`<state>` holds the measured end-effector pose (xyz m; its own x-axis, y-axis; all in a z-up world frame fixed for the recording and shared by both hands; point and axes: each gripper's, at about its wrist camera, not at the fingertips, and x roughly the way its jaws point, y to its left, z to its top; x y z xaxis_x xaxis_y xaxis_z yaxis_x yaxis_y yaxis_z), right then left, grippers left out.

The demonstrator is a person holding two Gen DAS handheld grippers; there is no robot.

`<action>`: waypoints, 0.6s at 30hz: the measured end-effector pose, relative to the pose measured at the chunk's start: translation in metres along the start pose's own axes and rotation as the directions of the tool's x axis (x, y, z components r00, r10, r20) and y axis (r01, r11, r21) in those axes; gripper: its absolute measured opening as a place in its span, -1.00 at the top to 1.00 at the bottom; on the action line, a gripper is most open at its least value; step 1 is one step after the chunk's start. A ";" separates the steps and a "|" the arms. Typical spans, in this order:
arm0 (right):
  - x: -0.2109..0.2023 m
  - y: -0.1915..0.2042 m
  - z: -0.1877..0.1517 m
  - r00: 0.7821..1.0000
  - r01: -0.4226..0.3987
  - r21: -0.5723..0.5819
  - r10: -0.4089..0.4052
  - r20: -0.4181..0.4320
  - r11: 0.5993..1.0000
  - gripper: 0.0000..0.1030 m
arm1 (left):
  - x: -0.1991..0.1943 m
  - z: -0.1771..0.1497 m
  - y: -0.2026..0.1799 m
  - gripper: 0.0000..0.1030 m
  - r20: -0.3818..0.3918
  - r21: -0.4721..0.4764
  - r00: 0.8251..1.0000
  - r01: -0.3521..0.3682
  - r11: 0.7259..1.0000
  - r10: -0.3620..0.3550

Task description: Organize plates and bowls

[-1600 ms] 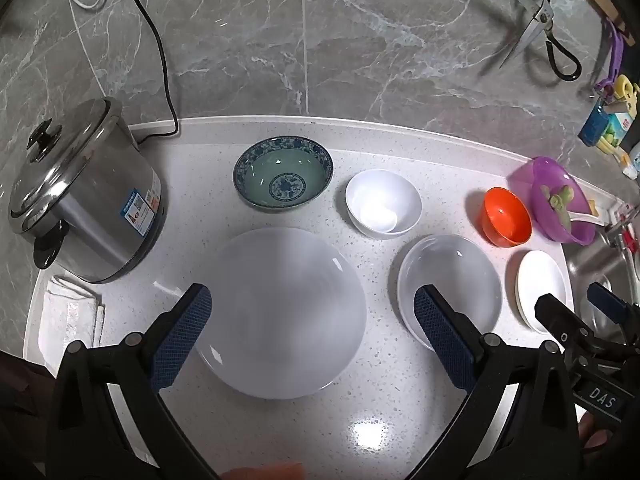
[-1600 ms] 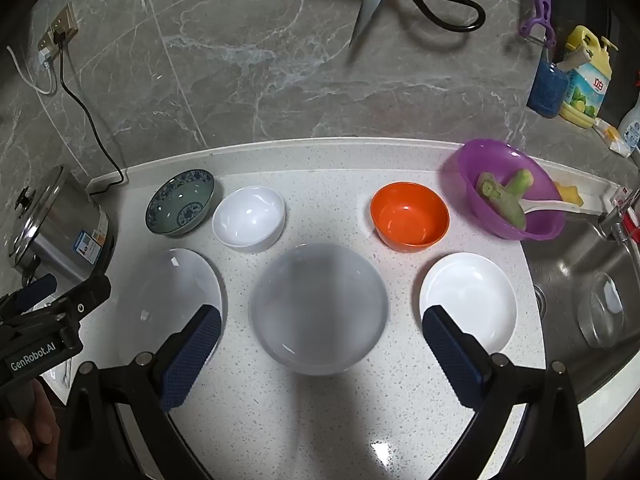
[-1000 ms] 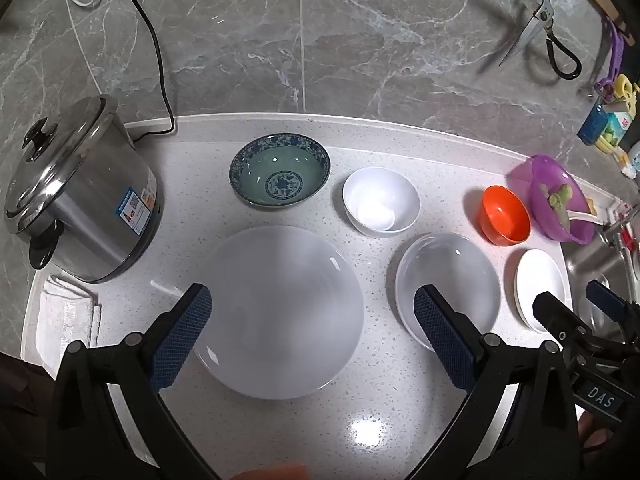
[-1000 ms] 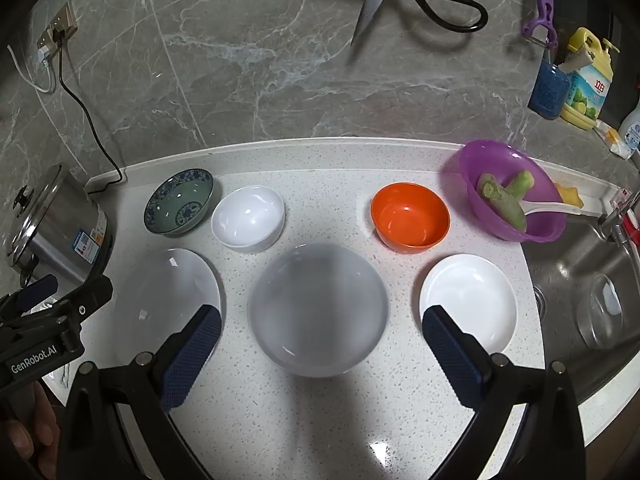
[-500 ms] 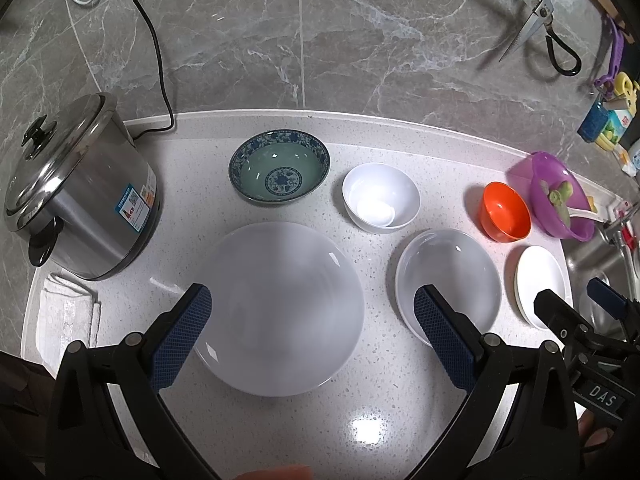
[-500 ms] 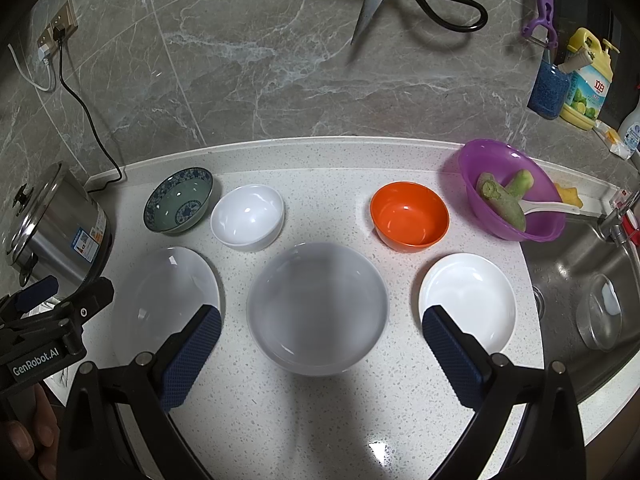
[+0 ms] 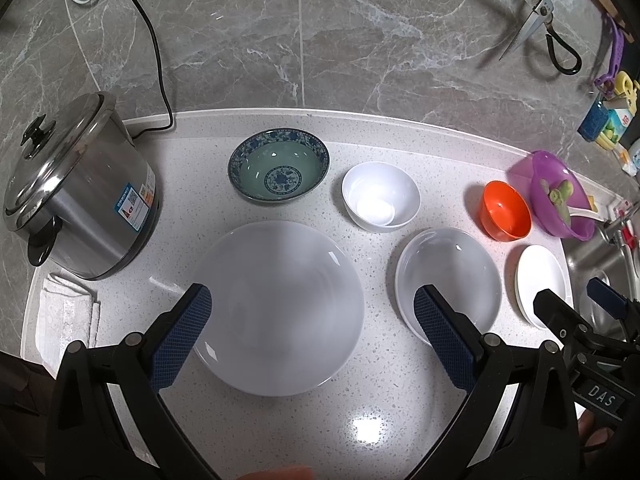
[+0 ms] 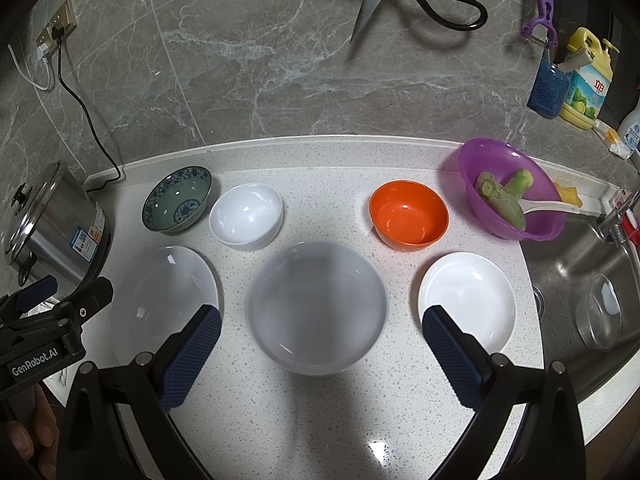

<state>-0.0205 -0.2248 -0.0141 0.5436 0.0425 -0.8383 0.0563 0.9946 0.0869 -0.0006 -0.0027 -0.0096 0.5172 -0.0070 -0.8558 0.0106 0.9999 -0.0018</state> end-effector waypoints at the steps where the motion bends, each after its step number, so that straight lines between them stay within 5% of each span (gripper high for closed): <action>1: 0.000 0.000 0.000 1.000 0.000 0.000 0.000 0.000 1.000 -1.00 | 0.001 0.000 0.000 -0.99 -0.001 0.001 1.000 -0.001 1.000 0.001; 18: 0.002 0.000 0.002 1.000 0.001 -0.001 -0.001 -0.003 1.000 -1.00 | 0.003 -0.001 -0.002 -0.99 -0.006 0.002 1.000 -0.002 1.000 0.002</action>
<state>-0.0179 -0.2249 -0.0149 0.5409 0.0421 -0.8400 0.0559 0.9947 0.0858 -0.0003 -0.0043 -0.0128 0.5117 -0.0055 -0.8591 0.0114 0.9999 0.0004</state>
